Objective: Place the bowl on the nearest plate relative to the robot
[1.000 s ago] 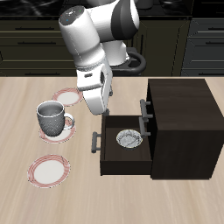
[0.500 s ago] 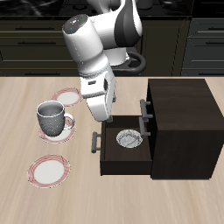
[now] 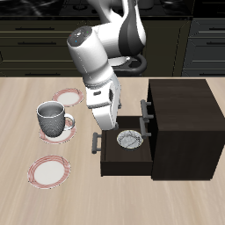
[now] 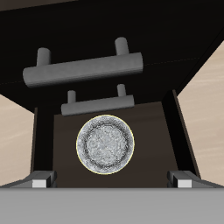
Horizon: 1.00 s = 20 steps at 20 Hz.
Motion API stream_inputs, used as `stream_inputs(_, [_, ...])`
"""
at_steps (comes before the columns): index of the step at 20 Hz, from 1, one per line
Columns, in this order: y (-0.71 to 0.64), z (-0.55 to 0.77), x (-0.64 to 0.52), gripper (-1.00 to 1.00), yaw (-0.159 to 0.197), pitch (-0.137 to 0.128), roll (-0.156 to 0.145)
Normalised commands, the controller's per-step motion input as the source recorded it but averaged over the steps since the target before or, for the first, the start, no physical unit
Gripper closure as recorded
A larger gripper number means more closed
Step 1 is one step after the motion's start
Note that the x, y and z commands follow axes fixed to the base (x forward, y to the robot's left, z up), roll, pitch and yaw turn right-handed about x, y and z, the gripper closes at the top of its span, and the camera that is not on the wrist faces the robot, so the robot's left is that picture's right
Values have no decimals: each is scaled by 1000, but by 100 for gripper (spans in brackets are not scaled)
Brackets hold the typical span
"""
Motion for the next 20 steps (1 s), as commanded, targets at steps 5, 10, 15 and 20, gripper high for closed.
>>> stream_inputs(5, [223, -217, -44, -100, 16, 51, 25])
stream_inputs(10, [279, -223, -119, -100, -13, 34, -4])
stream_inputs(15, [228, -374, -201, -100, -7, 58, 14])
stream_inputs(20, [255, -449, -392, -100, -75, 107, -13])
